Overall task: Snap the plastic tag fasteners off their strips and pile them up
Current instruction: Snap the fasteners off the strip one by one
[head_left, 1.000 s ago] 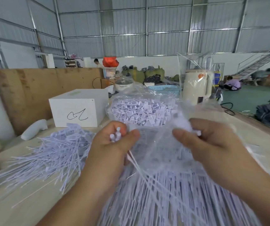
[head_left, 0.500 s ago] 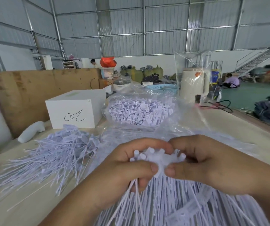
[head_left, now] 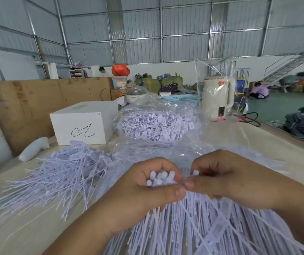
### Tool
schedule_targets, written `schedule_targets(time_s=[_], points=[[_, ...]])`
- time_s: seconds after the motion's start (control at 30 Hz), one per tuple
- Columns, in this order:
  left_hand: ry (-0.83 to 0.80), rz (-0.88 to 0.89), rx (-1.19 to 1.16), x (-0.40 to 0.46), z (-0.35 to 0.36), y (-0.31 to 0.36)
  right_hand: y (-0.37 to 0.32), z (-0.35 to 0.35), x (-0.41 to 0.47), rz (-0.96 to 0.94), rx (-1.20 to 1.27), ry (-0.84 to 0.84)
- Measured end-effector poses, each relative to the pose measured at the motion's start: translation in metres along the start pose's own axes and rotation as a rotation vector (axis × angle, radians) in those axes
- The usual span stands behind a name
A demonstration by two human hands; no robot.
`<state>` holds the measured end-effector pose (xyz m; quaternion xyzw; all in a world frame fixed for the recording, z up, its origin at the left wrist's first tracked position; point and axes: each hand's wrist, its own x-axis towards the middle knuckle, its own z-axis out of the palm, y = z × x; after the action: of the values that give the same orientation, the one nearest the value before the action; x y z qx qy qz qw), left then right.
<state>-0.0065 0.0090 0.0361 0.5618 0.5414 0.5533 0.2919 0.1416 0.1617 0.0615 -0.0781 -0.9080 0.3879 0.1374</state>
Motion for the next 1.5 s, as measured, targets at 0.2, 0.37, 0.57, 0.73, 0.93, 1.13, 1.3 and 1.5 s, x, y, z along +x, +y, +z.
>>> schedule_targets(time_s=[0.2, 0.37, 0.57, 0.73, 0.93, 1.13, 1.3, 1.5], points=[[0.218, 0.026, -0.082, 0.005, 0.010, -0.007, -0.004, 0.015, 0.006, -0.026, 0.088, 0.246], [0.451, 0.070, -0.211, 0.011, 0.018, -0.011, -0.008, 0.030, 0.012, -0.081, -0.057, 0.680], [0.317, 0.028, -0.241, 0.009, 0.012, -0.014, 0.000, 0.018, 0.006, -0.176, 0.056, 0.437], [-0.052, 0.032, -0.244, 0.004, 0.003, -0.007, 0.003, 0.023, 0.006, -0.151, 0.028, 0.086], [-0.198, -0.032, -0.163, 0.002, -0.004, 0.001, -0.001, 0.027, 0.005, -0.191, -0.103, 0.070], [-0.077, -0.073, -0.091, 0.000, -0.006, -0.002, 0.003, 0.006, 0.002, -0.118, -0.053, 0.048], [0.061, -0.036, -0.032, 0.002, 0.001, -0.006, 0.004, 0.009, 0.005, -0.119, -0.013, 0.113], [0.305, 0.046, -0.110, 0.009, 0.019, -0.009, -0.002, 0.027, 0.013, -0.106, -0.102, 0.488]])
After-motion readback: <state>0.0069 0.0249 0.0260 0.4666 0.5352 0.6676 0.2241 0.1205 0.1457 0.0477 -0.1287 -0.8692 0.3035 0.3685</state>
